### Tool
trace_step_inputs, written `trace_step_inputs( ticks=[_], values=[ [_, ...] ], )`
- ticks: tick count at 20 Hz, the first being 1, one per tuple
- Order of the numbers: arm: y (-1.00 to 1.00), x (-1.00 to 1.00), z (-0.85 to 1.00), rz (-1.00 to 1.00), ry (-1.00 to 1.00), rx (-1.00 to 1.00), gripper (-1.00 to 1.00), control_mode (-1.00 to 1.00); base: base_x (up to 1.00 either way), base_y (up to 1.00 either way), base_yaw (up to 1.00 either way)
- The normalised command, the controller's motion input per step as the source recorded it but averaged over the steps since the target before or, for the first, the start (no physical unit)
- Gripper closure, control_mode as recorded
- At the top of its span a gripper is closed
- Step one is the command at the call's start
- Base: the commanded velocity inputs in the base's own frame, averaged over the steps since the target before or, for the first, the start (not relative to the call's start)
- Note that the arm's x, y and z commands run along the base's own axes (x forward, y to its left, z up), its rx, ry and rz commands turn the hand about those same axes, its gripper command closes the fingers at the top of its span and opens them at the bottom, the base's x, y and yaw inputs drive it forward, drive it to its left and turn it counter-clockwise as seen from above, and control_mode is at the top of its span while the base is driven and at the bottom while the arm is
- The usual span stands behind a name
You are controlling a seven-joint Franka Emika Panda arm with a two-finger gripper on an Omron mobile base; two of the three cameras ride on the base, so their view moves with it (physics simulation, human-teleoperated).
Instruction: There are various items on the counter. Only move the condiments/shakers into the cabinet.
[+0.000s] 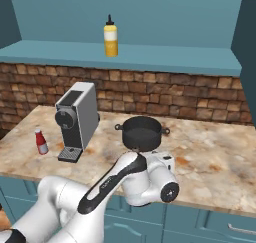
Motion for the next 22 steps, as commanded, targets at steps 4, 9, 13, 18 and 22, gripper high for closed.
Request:
trace_step_inputs(
  ticks=[4,9,13,18,22],
  values=[
    [0.00,0.01,-0.58,0.09,-0.09,0.00,-1.00,-1.00,0.00,0.00,0.00],
    [0.14,0.28,-0.13,0.02,0.00,-0.01,-1.00,-1.00,0.00,0.00,0.00],
    [0.14,0.44,-0.15,0.00,0.01,-0.08,-1.00,-1.00,0.00,0.00,0.00],
    [0.13,0.40,-0.31,0.00,0.04,-0.06,-1.00,-1.00,0.00,0.00,0.00],
    [0.03,0.22,-0.37,0.00,0.02,-0.03,-1.00,-1.00,0.00,0.00,0.00]
  ],
)
